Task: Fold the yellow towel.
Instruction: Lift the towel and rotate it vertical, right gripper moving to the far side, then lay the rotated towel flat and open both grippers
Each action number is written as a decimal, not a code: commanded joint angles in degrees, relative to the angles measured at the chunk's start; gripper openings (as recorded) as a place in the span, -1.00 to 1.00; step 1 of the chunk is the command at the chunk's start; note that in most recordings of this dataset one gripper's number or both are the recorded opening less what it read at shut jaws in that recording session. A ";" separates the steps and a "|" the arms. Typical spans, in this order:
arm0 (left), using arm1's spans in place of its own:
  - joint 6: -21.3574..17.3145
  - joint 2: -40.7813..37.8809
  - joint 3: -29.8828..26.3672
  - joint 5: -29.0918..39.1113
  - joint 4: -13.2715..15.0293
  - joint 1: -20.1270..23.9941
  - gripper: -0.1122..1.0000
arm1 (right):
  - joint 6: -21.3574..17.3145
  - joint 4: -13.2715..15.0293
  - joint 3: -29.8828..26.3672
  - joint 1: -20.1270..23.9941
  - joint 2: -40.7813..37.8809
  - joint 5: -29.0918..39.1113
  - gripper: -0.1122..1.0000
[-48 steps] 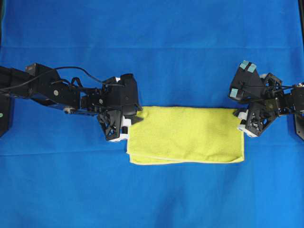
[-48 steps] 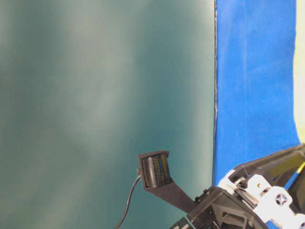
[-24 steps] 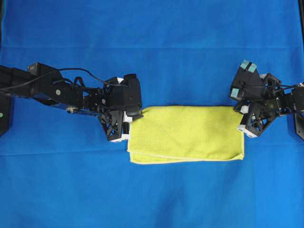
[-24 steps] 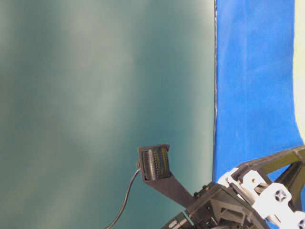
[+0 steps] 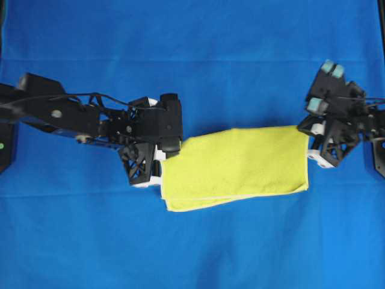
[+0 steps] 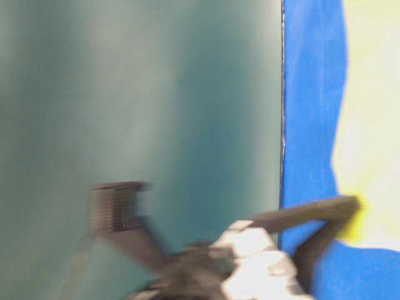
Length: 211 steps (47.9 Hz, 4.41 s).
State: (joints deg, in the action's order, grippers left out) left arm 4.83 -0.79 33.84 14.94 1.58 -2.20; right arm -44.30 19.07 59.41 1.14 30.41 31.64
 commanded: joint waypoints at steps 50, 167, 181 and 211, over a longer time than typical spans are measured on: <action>-5.36 -0.53 -8.44 -16.35 -0.18 -8.53 -0.73 | -2.20 14.85 -10.81 -20.39 -1.41 -1.23 -0.77; 1.41 -15.38 -8.96 -23.82 0.09 -9.40 -0.73 | -2.11 18.72 -23.91 -23.64 -30.23 -21.88 -0.77; 0.79 -12.13 -5.10 -23.73 0.09 -8.35 0.41 | -2.20 18.90 -23.73 -23.64 -30.23 -21.97 0.01; -2.29 8.00 9.76 -26.02 0.09 -0.88 0.54 | -2.02 19.86 -17.40 -23.12 -18.11 -21.97 0.30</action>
State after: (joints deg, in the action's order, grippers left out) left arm 3.60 3.52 43.42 -9.49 1.58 -4.31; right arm -46.41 38.76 41.31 -22.41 8.17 9.93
